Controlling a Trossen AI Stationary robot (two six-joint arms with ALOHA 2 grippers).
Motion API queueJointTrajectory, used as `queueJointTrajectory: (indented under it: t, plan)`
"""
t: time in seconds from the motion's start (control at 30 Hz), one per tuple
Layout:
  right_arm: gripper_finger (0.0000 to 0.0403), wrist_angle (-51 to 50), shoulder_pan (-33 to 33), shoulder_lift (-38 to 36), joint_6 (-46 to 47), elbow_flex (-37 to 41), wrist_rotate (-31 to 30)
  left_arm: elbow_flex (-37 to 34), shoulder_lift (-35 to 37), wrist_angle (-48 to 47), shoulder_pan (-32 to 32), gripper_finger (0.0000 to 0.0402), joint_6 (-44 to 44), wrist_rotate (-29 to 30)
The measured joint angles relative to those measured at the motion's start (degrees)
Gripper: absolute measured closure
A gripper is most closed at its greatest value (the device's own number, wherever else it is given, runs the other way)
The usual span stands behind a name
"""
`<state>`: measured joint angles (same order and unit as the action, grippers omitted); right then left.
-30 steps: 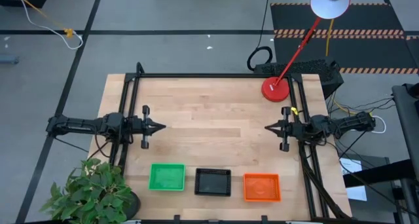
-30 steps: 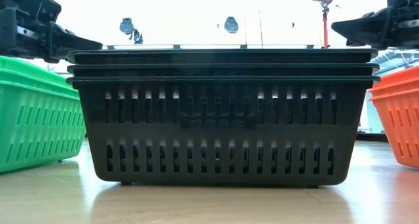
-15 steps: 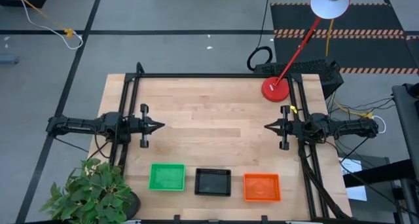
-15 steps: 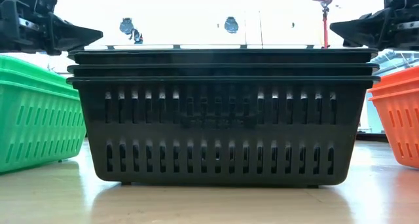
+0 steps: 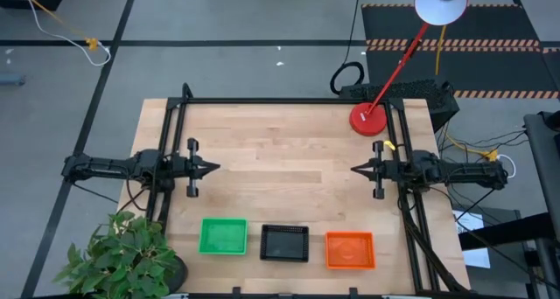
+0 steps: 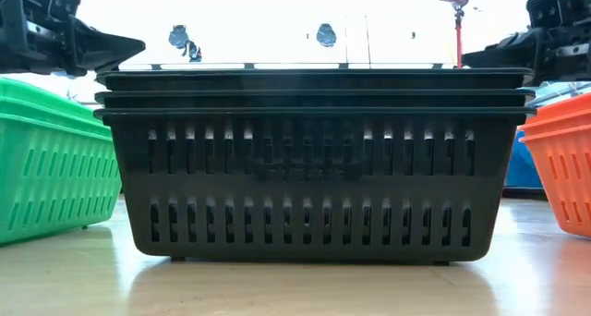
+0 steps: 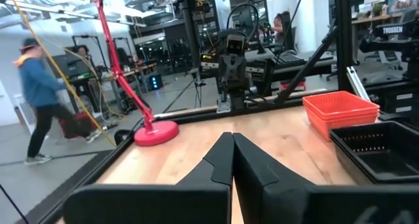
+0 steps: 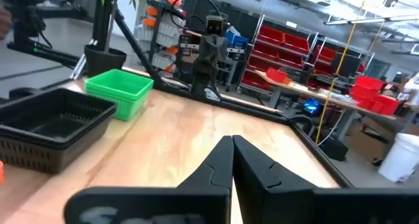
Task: Stack baskets by color
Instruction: Return to Home Position
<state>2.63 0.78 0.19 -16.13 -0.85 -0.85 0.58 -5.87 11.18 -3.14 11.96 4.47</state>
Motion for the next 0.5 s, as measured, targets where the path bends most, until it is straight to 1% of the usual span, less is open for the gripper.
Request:
queueJointTrajectory:
  t: [0.13, 0.23, 0.33, 0.4, 0.5]
  plan:
    - [0.0403, 0.74, 0.0, 0.0, 2.33, 0.01, 1.39, 0.0, 0.0, -0.94, -0.04, 0.0391, -2.63, -0.31]
    - [0.0403, -0.19, 0.0, 0.0, 3.69, 0.01, 2.61, 0.0, 0.0, -1.94, -0.04, 0.039, -3.56, -2.59]
    - [0.0403, -0.74, 0.0, 0.0, 3.61, 0.0, 2.46, 0.0, 0.0, -2.91, -0.09, 0.0398, -3.88, -4.82]
    - [0.0403, -0.65, 0.0, 0.0, 3.45, -0.01, 2.45, 0.0, 0.0, -2.92, -0.09, 0.0397, -3.72, -6.9]
    - [0.0403, -0.5, 0.0, 0.0, 3.47, 0.01, 2.47, 0.0, 0.0, -4.03, -0.09, 0.0396, -3.43, -8.23]
